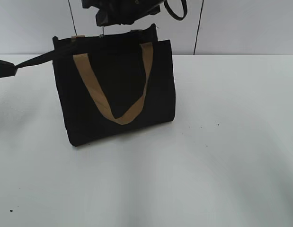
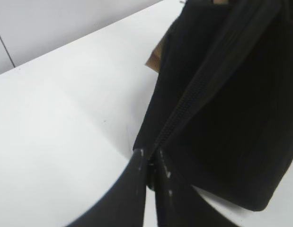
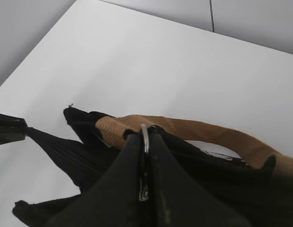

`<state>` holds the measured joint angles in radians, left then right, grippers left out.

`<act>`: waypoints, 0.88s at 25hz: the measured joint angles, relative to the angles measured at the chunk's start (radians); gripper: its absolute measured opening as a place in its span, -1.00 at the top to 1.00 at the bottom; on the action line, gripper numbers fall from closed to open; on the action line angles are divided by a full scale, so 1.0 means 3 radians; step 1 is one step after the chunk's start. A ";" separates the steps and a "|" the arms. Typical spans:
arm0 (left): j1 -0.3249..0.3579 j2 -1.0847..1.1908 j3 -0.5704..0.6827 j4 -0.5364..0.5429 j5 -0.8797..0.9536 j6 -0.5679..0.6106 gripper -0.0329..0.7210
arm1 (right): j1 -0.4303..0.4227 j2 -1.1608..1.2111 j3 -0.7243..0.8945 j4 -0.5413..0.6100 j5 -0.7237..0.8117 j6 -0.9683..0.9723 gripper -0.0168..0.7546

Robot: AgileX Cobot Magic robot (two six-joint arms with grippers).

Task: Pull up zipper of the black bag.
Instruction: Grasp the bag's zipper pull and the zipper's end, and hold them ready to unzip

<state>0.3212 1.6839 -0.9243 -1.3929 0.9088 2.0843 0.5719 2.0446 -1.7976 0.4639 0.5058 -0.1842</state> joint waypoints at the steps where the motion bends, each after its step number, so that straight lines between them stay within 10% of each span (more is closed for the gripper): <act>1: 0.0035 -0.0031 0.0000 0.0008 0.0018 -0.0009 0.85 | 0.0000 0.0000 0.0000 0.0000 0.0000 0.0000 0.95; 22: 0.0119 -0.0160 0.0003 0.0092 0.0074 -0.0056 0.86 | -0.0381 -0.0018 0.0000 -0.0291 0.0345 -0.0045 0.95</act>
<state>0.3570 1.6359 -0.9235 -1.3652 0.9310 2.0674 0.4575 2.0390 -1.7976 0.3766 0.6094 -0.1977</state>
